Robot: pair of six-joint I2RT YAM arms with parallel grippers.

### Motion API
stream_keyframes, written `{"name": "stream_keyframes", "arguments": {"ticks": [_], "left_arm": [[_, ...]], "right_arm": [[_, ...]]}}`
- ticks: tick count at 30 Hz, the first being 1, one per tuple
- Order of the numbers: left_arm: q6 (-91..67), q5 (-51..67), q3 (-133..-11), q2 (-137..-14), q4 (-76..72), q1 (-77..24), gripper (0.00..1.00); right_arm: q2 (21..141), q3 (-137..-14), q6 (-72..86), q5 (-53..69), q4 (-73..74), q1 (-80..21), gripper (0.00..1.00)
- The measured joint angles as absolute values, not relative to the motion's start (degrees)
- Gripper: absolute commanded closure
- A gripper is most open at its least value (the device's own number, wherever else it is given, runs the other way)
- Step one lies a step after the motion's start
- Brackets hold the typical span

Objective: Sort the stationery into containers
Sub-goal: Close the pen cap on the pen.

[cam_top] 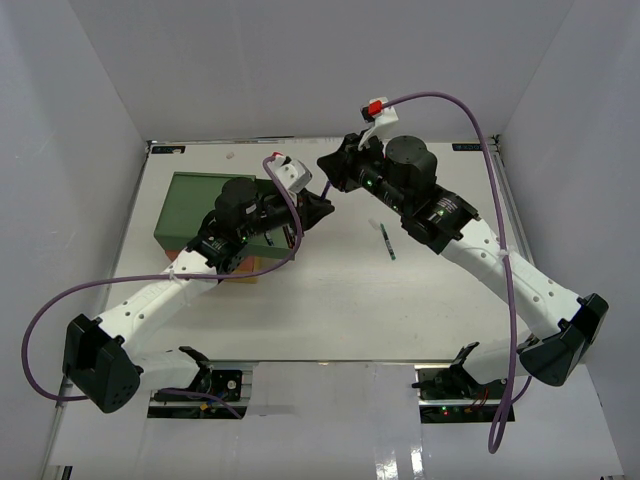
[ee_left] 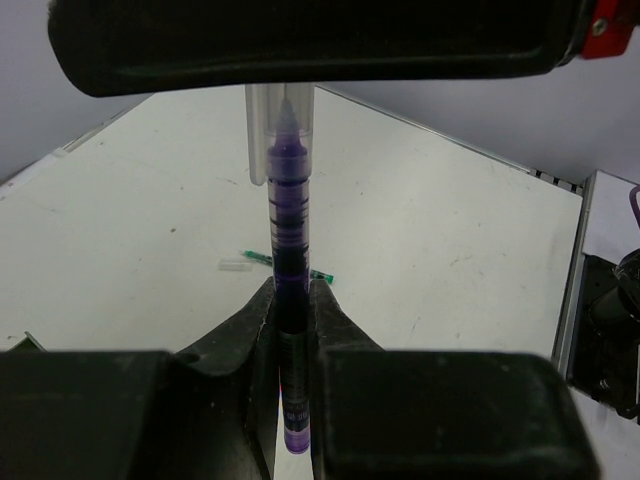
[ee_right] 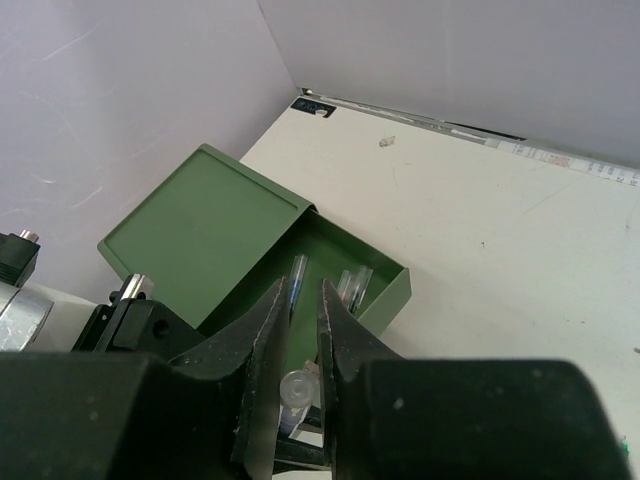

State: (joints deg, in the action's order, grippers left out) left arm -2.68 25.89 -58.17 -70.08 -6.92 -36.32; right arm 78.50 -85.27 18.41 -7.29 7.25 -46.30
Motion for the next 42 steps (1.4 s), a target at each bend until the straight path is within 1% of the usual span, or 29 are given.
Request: {"name": "stream_keyframes", "arguments": {"ticks": [21, 42], "left_arm": [[2.5, 22.9, -60.2, -71.9, -3.4, -37.8, 1.00], [2.3, 22.7, -61.7, -73.2, -2.4, -37.8, 1.00]], "right_arm": [[78.6, -84.6, 18.7, -7.2, 9.4, -45.6, 0.92], [78.9, -83.7, 18.6, -7.4, 8.4, -45.1, 0.92]]}}
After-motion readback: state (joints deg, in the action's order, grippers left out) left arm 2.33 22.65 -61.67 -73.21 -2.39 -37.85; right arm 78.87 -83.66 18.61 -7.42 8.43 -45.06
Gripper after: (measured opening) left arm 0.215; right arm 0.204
